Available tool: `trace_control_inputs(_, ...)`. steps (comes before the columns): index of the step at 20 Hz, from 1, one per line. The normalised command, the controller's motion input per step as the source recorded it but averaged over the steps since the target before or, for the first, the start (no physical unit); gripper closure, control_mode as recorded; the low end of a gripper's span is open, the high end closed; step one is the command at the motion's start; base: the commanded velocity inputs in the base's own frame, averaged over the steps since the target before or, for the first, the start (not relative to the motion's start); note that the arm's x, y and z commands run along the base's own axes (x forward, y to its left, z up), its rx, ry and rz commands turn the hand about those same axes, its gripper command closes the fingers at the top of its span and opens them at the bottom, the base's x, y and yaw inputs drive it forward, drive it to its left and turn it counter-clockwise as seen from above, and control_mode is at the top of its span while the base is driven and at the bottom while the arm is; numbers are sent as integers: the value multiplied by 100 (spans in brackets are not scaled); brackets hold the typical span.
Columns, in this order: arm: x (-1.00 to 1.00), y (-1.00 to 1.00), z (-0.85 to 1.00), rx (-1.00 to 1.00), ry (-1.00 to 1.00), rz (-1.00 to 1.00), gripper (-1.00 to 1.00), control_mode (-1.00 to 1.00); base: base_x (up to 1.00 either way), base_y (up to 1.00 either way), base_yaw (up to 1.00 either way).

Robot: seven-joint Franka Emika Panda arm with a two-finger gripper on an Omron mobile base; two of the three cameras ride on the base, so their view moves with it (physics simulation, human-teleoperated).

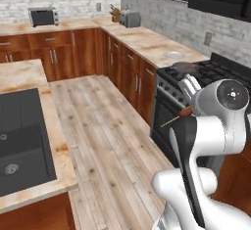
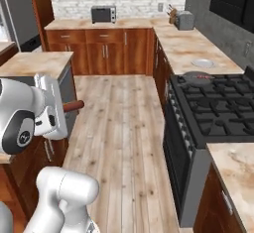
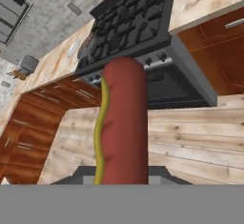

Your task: Place the cold items (banana and broccoli) from the fridge in one tupperware on the dining counter. Place the warm items (kebab skewer and hot dog) in the stove area in another tupperware.

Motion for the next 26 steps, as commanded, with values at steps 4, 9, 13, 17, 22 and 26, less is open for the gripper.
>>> trace_control_inputs(4, 0, 0, 0, 0, 0, 0, 100, 100, -100, -7, 1)
trace_control_inputs(9, 0, 0, 0, 0, 0, 0, 100, 100, -67, 69, 4)
trace_control_inputs(13, 0, 0, 0, 0, 0, 0, 100, 100, -18, 100, -2)
trace_control_inputs(17, 0, 0, 0, 0, 0, 0, 100, 100, 37, 100, -19)
trace_control_inputs(22, 0, 0, 0, 0, 0, 0, 100, 100, 9, 100, -24)
trace_control_inputs(26, 0, 0, 0, 0, 0, 0, 100, 100, -82, 100, -18)
